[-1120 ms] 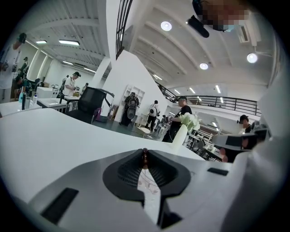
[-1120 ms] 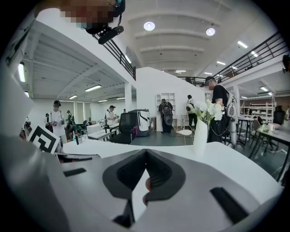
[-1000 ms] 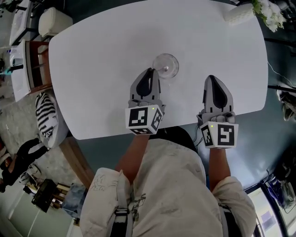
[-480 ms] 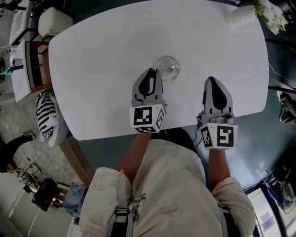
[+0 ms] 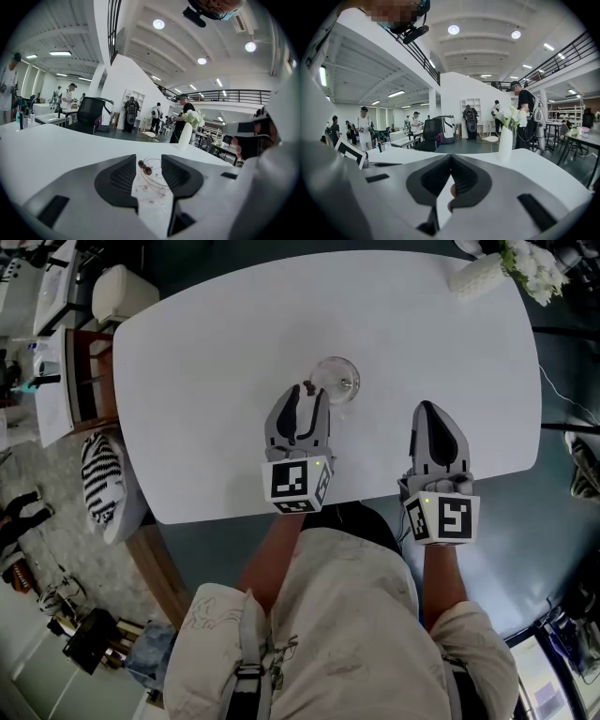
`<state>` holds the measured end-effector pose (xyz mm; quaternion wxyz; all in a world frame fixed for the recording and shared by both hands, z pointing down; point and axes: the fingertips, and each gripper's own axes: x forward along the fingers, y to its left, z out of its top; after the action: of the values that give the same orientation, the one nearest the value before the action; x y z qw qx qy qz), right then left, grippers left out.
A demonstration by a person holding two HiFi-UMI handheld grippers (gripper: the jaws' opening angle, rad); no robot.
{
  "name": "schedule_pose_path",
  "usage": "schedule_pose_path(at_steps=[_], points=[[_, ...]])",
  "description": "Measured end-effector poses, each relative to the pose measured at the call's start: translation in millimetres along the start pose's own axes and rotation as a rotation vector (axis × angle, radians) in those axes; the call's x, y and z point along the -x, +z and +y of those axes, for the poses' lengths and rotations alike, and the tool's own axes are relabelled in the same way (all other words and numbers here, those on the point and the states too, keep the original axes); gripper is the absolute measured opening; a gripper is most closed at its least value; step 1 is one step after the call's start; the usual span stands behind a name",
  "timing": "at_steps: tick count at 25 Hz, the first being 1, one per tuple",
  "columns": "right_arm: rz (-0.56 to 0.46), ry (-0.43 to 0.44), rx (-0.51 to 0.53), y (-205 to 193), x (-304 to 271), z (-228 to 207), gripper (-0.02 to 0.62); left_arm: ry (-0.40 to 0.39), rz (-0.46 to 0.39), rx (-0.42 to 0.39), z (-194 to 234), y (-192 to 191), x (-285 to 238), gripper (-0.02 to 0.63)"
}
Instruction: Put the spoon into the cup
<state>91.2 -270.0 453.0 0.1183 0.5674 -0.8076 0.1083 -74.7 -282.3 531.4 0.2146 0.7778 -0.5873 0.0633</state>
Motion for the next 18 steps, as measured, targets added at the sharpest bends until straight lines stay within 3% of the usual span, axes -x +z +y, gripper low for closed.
schedule_pose_path(at_steps=[18], points=[[-0.168, 0.122, 0.011, 46, 92, 23, -0.012, 0.166, -0.166, -0.142, -30, 48, 133, 0.15]])
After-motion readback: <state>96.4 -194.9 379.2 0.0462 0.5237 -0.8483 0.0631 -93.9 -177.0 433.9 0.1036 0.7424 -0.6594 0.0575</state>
